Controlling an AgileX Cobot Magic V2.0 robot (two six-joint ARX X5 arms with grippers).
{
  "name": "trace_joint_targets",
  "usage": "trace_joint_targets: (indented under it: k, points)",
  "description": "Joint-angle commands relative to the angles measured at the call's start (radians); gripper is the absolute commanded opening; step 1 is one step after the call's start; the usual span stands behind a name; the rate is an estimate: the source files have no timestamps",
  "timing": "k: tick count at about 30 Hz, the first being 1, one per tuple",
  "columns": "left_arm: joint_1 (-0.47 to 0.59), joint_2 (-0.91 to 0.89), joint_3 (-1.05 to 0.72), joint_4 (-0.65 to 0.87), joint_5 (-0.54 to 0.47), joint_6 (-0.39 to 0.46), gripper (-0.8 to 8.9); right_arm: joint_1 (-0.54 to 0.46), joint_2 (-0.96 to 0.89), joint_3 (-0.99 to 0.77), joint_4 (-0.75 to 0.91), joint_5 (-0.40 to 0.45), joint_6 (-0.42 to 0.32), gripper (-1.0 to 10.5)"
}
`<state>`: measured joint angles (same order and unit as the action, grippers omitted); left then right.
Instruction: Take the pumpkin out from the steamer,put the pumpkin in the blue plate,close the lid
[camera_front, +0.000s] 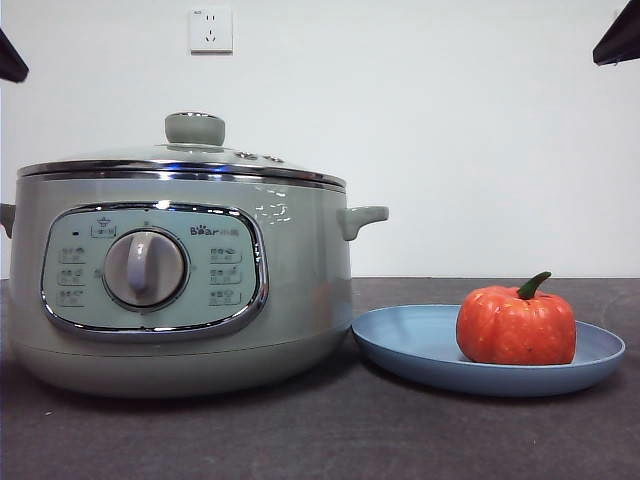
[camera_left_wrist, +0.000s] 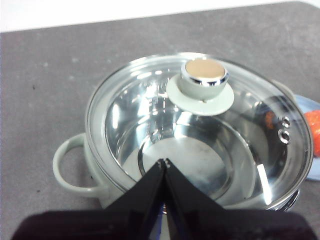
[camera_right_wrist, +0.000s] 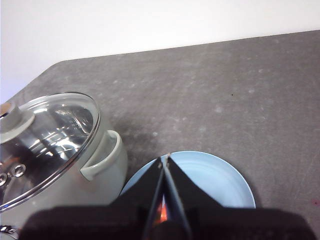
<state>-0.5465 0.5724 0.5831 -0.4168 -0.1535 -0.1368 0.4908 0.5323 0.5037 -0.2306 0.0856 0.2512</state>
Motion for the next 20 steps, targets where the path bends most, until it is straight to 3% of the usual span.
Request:
trace_joint_targets:
  k: [1,5,7,10,13,20]
  points:
    - [-0.004,0.001,0.000,0.002,-0.001,-0.010,-0.03,0.001,-0.003,-0.007,0.010,0.000,0.012,-0.1]
    - [-0.004,0.001,0.000,0.001,0.000,-0.010,-0.03,0.001,-0.002,-0.007,0.009,0.000,0.012,-0.1]
    - [-0.003,-0.004,0.000,-0.035,-0.002,0.051,-0.03,0.001,-0.002,-0.007,0.009,0.000,0.012,-0.1]
    - [0.035,-0.085,-0.001,-0.119,0.003,0.071,-0.03,0.001,-0.003,-0.007,0.009,-0.001,0.012,-0.1]
    - [0.120,-0.205,-0.029,-0.165,0.003,0.055,-0.03,0.001,-0.003,-0.007,0.005,0.000,0.012,-0.1]
    - [0.358,-0.485,-0.248,0.032,0.002,0.097,-0.03,0.001,-0.003,-0.007,-0.023,-0.001,0.012,-0.1]
